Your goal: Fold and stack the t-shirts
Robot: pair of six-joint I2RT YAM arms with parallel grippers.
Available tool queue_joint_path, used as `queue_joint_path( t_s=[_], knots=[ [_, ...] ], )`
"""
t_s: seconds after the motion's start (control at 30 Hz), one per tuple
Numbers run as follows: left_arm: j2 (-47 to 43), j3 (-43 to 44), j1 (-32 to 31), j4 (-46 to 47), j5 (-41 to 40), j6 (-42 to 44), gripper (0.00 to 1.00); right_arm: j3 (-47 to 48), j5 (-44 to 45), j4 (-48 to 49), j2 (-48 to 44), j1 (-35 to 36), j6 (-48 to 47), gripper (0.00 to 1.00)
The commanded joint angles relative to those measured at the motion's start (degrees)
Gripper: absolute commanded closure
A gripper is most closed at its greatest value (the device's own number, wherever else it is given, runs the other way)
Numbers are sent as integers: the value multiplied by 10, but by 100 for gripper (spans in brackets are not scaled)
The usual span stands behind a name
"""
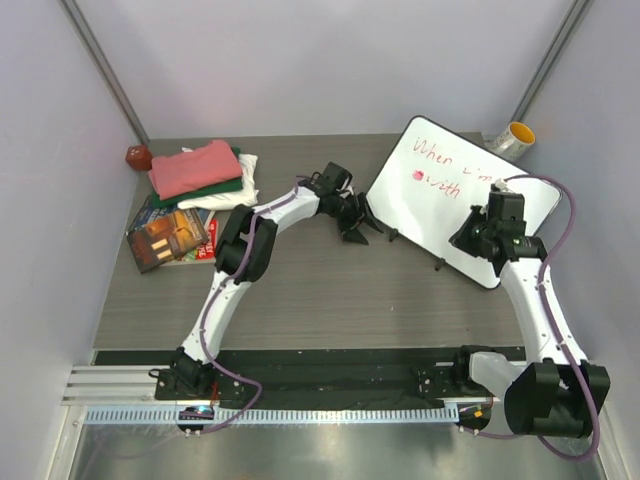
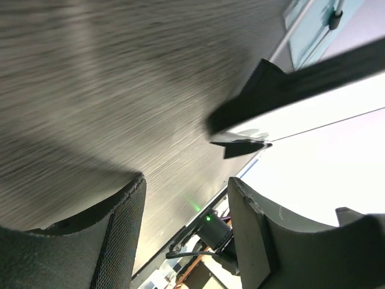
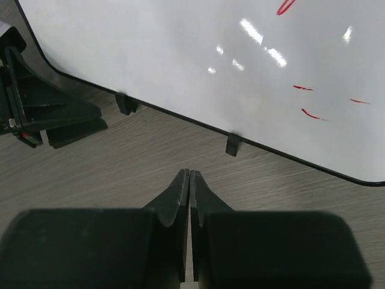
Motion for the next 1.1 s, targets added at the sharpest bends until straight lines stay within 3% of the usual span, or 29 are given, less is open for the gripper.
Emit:
queue_joint_path(
  t_s=[0.0,0.3,0.6,0.67,1.07],
  knots=[
    [-35,15,9,-59,-22,38,42,5,-64,25,29,25,-9,91],
    [-94,-50,43,-148,-88,107,42,51,-51,64,123,172,6,89],
    [-231,-234,102,-80,-141,103,41,101,-41,85,212,194,-22,87],
    [-255,-261,112,-70,-146,108,41,119,-47,85,248,194,-31,82],
    [-287,-268,130,-86,-153,142,41,193,3,87,380,197,-51,66]
  ],
)
